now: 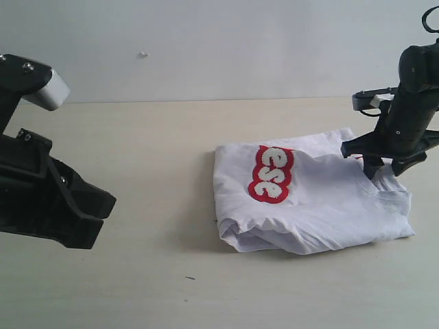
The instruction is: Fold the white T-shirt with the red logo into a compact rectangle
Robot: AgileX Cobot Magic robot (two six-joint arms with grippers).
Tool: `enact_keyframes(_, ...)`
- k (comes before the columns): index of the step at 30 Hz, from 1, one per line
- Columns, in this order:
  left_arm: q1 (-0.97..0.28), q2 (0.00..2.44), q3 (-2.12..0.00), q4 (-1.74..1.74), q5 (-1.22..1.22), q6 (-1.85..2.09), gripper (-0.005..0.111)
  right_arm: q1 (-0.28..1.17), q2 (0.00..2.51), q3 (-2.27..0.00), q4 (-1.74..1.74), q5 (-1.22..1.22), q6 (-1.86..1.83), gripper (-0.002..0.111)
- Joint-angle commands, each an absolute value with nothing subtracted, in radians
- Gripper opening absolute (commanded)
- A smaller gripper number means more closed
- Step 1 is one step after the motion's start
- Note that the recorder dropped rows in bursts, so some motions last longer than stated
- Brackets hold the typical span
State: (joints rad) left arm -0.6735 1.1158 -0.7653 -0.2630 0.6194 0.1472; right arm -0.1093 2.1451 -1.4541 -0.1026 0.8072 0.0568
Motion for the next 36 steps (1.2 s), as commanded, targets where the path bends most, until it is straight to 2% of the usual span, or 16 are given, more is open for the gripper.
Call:
enact_keyframes(1, -0.680, 1.113, -0.771, -0.274, 0.620, 0.152, 0.000, -0.112, 2.143, -1.461, -0.052, 0.768, -0.014, 0.026)
enact_keyframes(4, -0.680, 1.113, -0.771, -0.274, 0.620, 0.154, 0.000, -0.112, 2.143, -1.461, -0.052, 0.780, -0.043, 0.004)
enact_keyframes(5, -0.680, 1.113, -0.771, -0.274, 0.620, 0.154, 0.000, -0.112, 2.143, -1.461, -0.052, 0.780, -0.047, 0.000)
enact_keyframes(15, -0.680, 1.113, -0.771, -0.274, 0.620, 0.158, 0.000, -0.092, 2.065, -1.464, -0.009, 0.728, -0.141, 0.000)
enact_keyframes(19, -0.680, 1.113, -0.771, -0.274, 0.620, 0.158, 0.000, -0.064, 1.995, -1.464, 0.038, 0.655, -0.331, 0.000)
enact_keyframes(25, -0.680, 1.113, -0.771, -0.272, 0.620, 0.158, 0.000, -0.059, 1.971, -1.464, 0.045, 0.450, -0.336, 0.000)
enact_keyframes(29, -0.680, 1.113, -0.771, -0.274, 0.617, 0.160, 0.000, -0.059, 2.014, -1.464, 0.017, 0.402, -0.328, 0.000)
enact_keyframes(32, -0.680, 1.113, -0.771, -0.274, 0.617, 0.160, 0.000, -0.059, 2.042, -1.464, -0.022, 0.385, -0.328, 0.007)
enact_keyframes(36, -0.680, 1.113, -0.771, -0.278, 0.617, 0.160, 0.000, -0.059, 2.061, -1.464, -0.103, 0.383, -0.268, 0.030)
